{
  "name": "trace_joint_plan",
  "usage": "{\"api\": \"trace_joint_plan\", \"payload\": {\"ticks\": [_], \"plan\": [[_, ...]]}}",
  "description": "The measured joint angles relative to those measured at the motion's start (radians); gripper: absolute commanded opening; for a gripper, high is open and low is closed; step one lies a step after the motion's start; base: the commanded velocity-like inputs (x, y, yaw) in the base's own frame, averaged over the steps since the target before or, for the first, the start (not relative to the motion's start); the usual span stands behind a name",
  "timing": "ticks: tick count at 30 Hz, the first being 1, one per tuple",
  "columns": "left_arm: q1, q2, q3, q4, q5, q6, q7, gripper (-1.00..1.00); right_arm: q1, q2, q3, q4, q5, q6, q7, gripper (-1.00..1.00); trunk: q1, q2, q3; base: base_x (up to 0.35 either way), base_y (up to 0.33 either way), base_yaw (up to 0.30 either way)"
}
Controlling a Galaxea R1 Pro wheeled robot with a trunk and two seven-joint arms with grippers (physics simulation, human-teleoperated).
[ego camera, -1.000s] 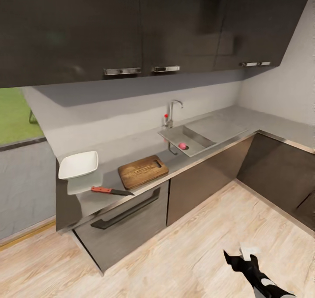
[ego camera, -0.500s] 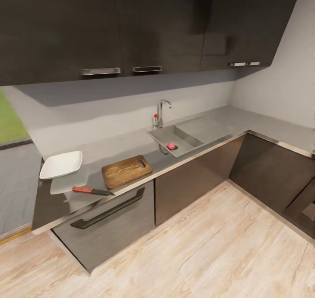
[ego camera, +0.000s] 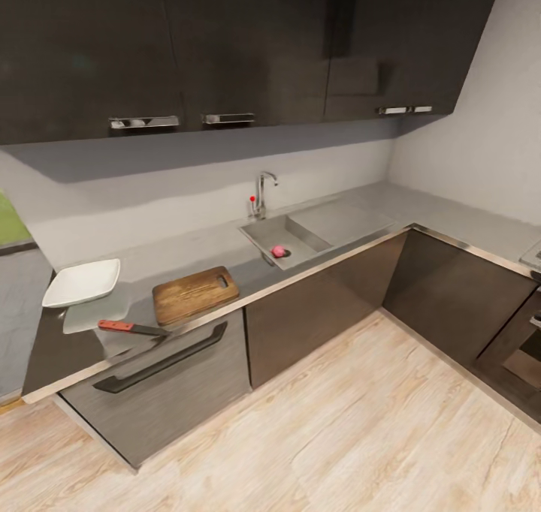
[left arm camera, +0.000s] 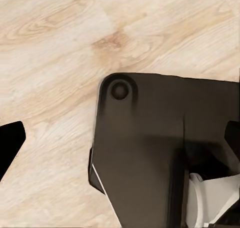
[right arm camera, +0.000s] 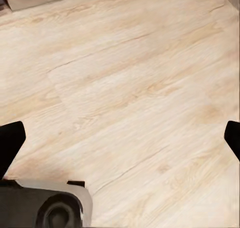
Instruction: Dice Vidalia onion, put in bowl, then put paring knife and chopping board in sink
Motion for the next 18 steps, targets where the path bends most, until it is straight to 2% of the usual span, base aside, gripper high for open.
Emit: {"api": "trace_joint_plan", "payload": {"ticks": [3,7,11,15,17,18], "plan": [[0.0,0.0,0.001,0.0,0.084,0.0,0.033,1.0,0.001,0.024,0.001,-0.108,0.001,0.016,-0.002,1.0,0.0,0.0,0.0,0.0,-0.007,0.0],[0.0,0.0,0.001,0.004,0.156,-0.001,0.048,1.0,0.001,0.032,0.001,-0.148,0.001,0.02,-0.002,1.0,0.0,0.0,0.0,0.0,-0.002,0.0],[0.0,0.0,0.001,0.007,0.18,0.0,0.052,1.0,0.001,0.034,0.0,-0.162,0.001,0.022,-0.002,1.0,0.0,0.0,0.0,0.0,0.0,0.0],[0.0,-0.001,0.0,0.009,0.186,0.0,0.052,1.0,-0.007,0.033,0.001,-0.174,0.001,0.05,-0.005,1.0,0.0,0.0,0.0,0.0,0.0,0.0],[0.0,-0.004,-0.001,0.01,0.186,0.0,0.051,1.0,-0.031,0.03,0.002,-0.189,0.001,0.112,-0.004,1.0,0.0,0.0,0.0,0.0,0.0,0.0],[0.0,-0.009,-0.002,0.011,0.185,0.001,0.051,1.0,-0.05,0.03,0.002,-0.207,0.001,0.17,-0.003,1.0,0.0,0.0,0.0,0.0,0.0,0.0]]}}
